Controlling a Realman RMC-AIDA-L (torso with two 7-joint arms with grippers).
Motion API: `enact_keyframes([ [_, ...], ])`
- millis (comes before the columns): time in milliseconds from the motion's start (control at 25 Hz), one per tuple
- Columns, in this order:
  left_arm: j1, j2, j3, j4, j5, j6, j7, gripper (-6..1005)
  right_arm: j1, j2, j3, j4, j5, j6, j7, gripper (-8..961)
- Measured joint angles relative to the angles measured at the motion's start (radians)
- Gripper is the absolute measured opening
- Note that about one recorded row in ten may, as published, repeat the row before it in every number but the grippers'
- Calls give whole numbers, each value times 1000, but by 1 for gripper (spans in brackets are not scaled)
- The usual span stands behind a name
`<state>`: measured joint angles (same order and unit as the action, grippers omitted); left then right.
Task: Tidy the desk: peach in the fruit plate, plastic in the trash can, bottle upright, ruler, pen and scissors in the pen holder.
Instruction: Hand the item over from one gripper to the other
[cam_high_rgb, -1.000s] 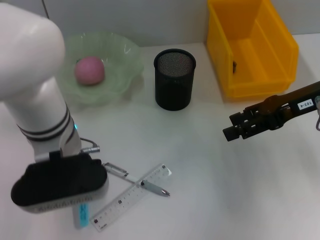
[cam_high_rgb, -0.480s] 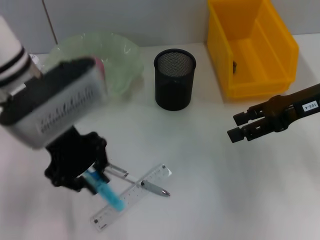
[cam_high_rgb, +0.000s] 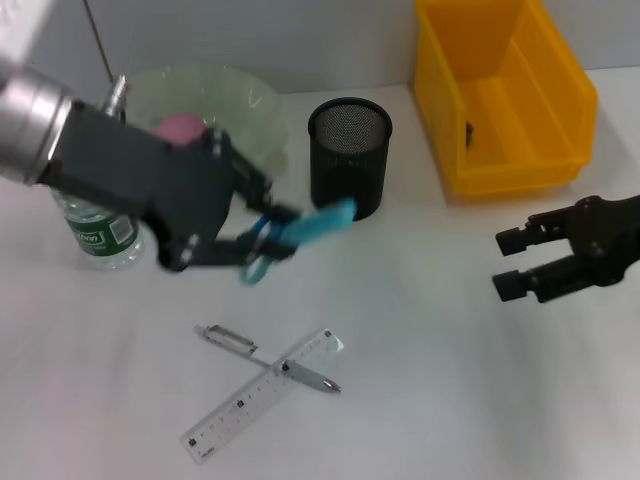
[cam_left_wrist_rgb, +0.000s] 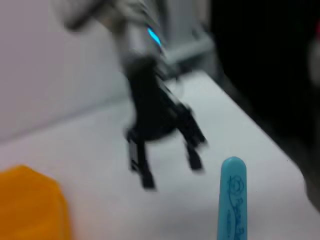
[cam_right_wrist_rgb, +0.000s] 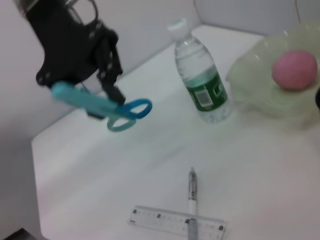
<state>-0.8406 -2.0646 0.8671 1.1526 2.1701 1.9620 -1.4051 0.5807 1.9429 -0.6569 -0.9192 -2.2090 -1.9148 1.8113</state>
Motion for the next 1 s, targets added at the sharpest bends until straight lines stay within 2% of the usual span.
enact_keyframes([
  [80,24,-1,-5,10,-84,-18,-71,233,-19,3,19,-11,9,-17,-34,829],
  [120,24,-1,-5,10,-84,-18,-71,233,-28,4,31,-13,11,-26,-56,829],
  [200,66,-2,-11,15,-221,-55,-180,234,-39,4,55,-9,15,-39,-95,829],
  [240,66,-2,-11,15,-221,-55,-180,234,-44,4,64,-5,18,-46,-113,829],
  [320,111,-4,-12,6,-362,-106,-288,234,-54,4,84,8,23,-55,-159,830],
  [360,111,-4,-12,6,-362,-106,-288,234,-60,4,95,16,27,-57,-186,830],
  [400,144,-5,-6,-5,-455,-144,-345,234,-67,4,104,27,34,-58,-213,830],
  [440,144,-5,-6,-5,-455,-144,-345,234,-74,5,111,40,45,-58,-236,830],
  [480,185,-7,23,-34,-576,-181,-389,234,-83,5,115,50,63,-60,-260,830],
  [600,185,-7,23,-34,-576,-181,-389,234,-116,7,123,65,119,-73,-327,830],
  [640,254,-9,127,-106,-782,-256,-415,234,-128,9,125,65,139,-79,-347,830],
  [680,305,-10,242,-142,-917,-325,-404,235,-141,13,128,64,158,-87,-365,830],
  [720,331,-11,297,-151,-979,-357,-391,235,-148,15,130,62,168,-92,-374,830],
  [760,331,-11,297,-151,-979,-357,-391,235,-158,19,134,61,180,-100,-388,830],
  [840,422,-13,506,-159,-1195,-479,-314,235,-175,25,144,61,198,-115,-418,830],
  [880,461,-13,601,-163,-1303,-535,-260,235,-193,36,160,62,217,-128,-460,830],
  [1000,503,-14,735,-185,-1456,-602,-163,235,-219,51,188,64,241,-138,-525,830],
])
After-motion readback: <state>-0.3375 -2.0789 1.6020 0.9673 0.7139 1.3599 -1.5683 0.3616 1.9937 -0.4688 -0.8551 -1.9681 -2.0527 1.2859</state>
